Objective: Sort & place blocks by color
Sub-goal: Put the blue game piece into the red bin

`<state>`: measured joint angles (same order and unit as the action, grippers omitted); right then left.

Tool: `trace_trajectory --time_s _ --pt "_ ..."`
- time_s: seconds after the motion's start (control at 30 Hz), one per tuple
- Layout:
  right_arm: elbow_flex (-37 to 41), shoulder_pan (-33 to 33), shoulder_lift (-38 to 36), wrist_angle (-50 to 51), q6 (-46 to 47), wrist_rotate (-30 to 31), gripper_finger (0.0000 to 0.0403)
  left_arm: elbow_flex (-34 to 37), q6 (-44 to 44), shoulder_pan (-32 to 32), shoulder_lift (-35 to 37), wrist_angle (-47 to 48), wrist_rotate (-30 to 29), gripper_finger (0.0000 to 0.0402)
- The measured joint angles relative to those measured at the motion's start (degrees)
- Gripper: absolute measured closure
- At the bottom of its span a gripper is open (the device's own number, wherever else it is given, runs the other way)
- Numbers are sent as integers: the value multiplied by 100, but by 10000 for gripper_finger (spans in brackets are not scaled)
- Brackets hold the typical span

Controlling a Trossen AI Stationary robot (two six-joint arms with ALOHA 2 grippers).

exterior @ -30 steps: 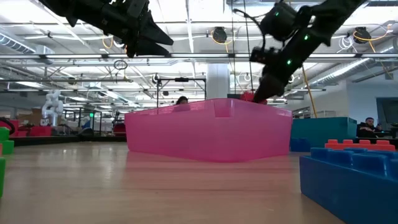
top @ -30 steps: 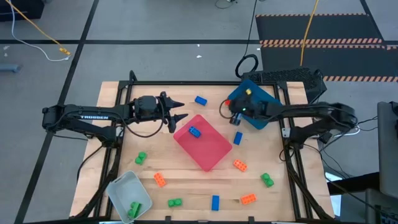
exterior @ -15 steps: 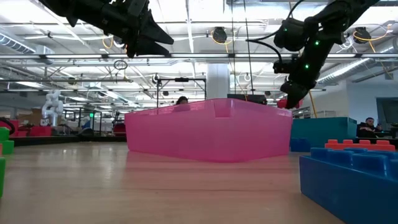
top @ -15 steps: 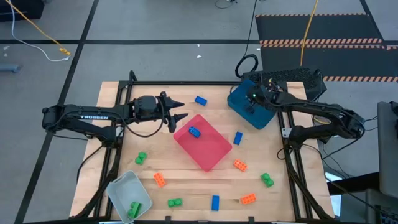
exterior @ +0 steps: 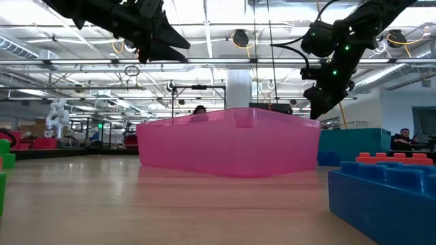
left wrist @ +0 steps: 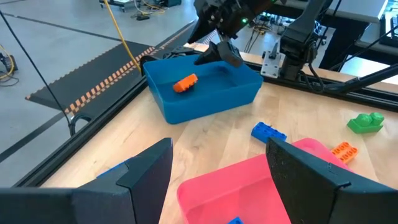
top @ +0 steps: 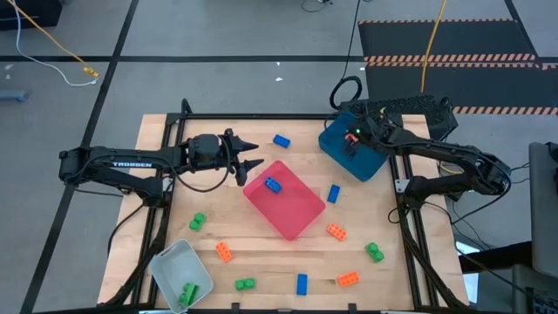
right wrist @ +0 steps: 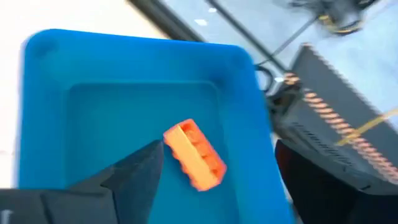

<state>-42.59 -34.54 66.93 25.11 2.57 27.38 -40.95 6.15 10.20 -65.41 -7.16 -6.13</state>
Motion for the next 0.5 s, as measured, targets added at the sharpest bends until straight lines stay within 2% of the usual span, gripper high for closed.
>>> trace_trajectory --time_s 0.2,0.43,0.5 --pt "2 166 -130 -229 -89 -1654 79 0 -23 0 -1 4 1 144" --pt "-26 580 22 -1882 -436 -1852 89 0 -19 0 -1 -11 0 144" --pt "-174 629 284 -1944 -466 -1854 89 0 -17 0 -1 -25 0 144"
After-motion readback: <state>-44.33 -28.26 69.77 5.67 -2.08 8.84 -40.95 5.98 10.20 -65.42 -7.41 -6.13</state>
